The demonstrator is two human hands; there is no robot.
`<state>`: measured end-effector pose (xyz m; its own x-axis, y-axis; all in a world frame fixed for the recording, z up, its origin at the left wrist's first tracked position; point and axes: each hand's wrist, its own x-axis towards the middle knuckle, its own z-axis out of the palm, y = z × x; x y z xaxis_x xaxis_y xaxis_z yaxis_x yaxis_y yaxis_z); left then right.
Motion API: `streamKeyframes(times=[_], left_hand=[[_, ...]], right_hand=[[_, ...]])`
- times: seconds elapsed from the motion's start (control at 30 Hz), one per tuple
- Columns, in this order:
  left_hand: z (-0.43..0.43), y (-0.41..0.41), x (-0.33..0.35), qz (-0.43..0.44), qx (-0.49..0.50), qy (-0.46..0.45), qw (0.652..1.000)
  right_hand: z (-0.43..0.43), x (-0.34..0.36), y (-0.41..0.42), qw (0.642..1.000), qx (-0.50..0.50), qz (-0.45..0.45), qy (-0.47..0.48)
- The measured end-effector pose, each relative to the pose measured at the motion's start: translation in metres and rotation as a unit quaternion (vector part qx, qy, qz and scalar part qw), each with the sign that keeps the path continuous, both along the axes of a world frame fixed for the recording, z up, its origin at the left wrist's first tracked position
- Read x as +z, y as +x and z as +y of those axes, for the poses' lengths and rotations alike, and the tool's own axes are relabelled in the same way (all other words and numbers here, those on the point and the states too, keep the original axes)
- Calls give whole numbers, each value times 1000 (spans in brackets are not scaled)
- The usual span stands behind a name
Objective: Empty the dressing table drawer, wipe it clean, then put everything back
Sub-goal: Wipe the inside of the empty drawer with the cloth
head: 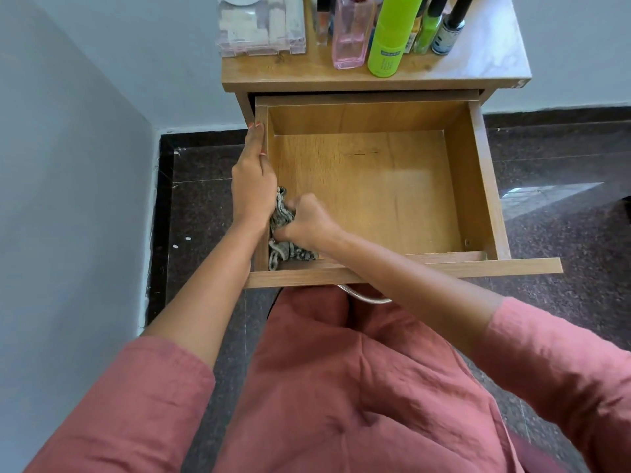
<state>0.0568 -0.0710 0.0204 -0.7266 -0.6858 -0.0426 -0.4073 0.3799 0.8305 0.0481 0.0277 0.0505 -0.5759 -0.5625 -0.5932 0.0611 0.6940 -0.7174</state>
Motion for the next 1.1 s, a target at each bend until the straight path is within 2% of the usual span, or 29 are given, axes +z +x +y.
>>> streamKeyframes(times=[0.17,0.3,0.43,0.53,0.7,0.77,0.83,0.93,1.1], left_hand=[[1,0,1,-7,-3,-1,1000],[0,1,4,-15,-2,15,1000],[-1,0,0,-11,5,19,1000],[-1,-1,-2,-16,6,20,1000],[0,-1,-1,-17,6,11,1000],[1,-1,-1,-12,4,7,1000],[1,0,-2,-10,0,-1,1000],[1,0,-2,-11,-10,-16,1000],[2,-2,-1,-39,-21,-71,996]], right_hand=[[7,5,1,998,47,47,8],[13,12,-16,983,149,110,14],[23,8,-36,928,296,220,51],[29,7,-29,895,397,204,15],[31,7,-21,842,475,255,-4],[36,8,-28,811,515,278,2],[47,11,-39,794,536,287,22],[76,17,-61,797,544,257,52],[88,17,-73,844,493,202,55]])
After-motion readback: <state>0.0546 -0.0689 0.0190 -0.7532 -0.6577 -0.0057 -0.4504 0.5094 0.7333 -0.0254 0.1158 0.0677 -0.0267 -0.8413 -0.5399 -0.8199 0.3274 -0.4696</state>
